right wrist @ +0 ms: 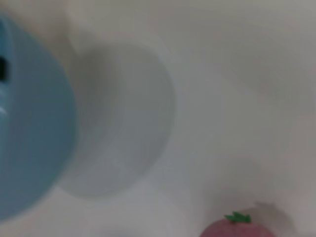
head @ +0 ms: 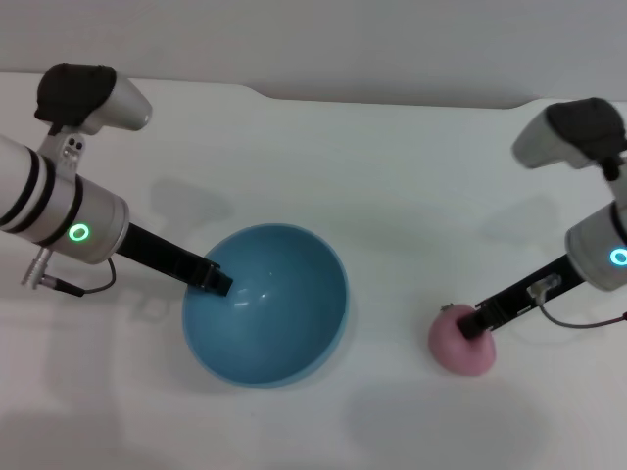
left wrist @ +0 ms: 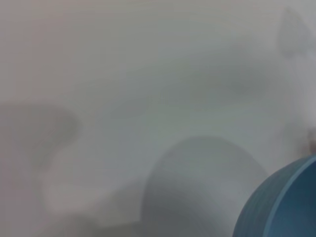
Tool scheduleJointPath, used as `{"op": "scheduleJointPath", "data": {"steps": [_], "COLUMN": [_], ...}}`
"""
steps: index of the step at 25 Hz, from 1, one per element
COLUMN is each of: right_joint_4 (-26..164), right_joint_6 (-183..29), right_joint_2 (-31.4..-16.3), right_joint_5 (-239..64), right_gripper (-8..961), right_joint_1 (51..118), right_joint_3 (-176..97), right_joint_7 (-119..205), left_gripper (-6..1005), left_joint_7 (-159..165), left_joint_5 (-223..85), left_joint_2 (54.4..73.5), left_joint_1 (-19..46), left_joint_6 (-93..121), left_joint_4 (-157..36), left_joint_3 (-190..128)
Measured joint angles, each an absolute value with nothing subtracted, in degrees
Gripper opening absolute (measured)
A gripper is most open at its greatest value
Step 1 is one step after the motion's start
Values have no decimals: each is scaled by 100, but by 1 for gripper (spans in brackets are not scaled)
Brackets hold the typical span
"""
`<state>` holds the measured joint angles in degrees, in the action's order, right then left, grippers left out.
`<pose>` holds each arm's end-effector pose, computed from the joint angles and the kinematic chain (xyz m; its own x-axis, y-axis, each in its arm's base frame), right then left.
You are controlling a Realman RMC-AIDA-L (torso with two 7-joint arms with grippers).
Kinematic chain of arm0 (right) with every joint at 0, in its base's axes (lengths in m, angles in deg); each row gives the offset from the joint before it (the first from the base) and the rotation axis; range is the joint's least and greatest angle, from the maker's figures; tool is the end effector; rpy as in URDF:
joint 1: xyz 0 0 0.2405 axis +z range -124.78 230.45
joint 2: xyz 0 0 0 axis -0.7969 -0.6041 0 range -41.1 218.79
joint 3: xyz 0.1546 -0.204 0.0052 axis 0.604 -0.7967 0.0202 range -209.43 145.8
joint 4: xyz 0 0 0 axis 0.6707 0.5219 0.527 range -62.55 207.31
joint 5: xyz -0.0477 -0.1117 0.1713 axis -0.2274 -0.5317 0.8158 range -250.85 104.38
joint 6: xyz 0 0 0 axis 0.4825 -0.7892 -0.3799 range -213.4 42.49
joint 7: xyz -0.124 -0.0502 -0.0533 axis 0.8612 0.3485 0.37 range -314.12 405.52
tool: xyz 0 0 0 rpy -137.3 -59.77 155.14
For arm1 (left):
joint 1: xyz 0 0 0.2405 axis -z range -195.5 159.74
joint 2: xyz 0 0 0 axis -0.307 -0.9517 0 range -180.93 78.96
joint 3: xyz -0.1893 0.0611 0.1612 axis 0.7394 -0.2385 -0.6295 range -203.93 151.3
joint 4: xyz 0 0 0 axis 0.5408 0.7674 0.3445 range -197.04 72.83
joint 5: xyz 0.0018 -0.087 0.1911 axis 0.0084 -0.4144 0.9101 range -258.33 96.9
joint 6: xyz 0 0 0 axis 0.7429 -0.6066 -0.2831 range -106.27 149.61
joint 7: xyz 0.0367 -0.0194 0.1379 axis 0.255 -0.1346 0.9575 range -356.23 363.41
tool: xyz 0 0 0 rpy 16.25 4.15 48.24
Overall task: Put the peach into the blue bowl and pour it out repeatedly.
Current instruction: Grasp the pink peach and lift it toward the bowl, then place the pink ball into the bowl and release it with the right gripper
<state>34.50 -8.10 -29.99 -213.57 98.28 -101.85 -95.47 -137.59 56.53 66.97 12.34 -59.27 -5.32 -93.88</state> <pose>0.2302 0.3616 -0.0620 0.5328 -0.8280 0.1747 -0.7935 -0.5606 -0.2369 -0.2620 0.3423 -0.0127 0.5088 0.8608 0.0091 0.8292 -0.4872 -0.2741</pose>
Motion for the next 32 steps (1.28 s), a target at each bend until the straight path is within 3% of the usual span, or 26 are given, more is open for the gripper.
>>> {"op": "scheduleJointPath", "data": {"steps": [4, 11, 17, 28, 32], "right_joint_4": [3200, 2344, 2277, 2562, 2551], "right_joint_6": [-455, 745, 1267, 144, 109], "right_joint_2": [-2977, -2963, -2954, -2973, -2965], "right_joint_5": [-20917, -18681, -18114, -18303, -18604], "right_gripper": [42, 41, 41, 45, 164], "right_joint_1": [9537, 8981, 9100, 9172, 9177], "right_joint_3": [-9237, -8280, -8550, -9833, -9897], "right_joint_7": [-8765, -7278, -6854, -6829, -6921], "left_gripper": [-2, -2, -1, -2, -3], "left_joint_7": [-13780, -14191, -14464, -14802, -14897], "left_joint_5": [5650, 5644, 5644, 5592, 5576], "left_joint_2": [6696, 6704, 6750, 6749, 6745], "left_joint_1": [1238, 1462, 1746, 1984, 2035], "left_joint_6": [-5716, -5337, -5209, -5041, -5038], "left_joint_4": [-540, -555, -567, -474, -434], "left_joint_3": [-9737, -10886, -11249, -11250, -11210]}}
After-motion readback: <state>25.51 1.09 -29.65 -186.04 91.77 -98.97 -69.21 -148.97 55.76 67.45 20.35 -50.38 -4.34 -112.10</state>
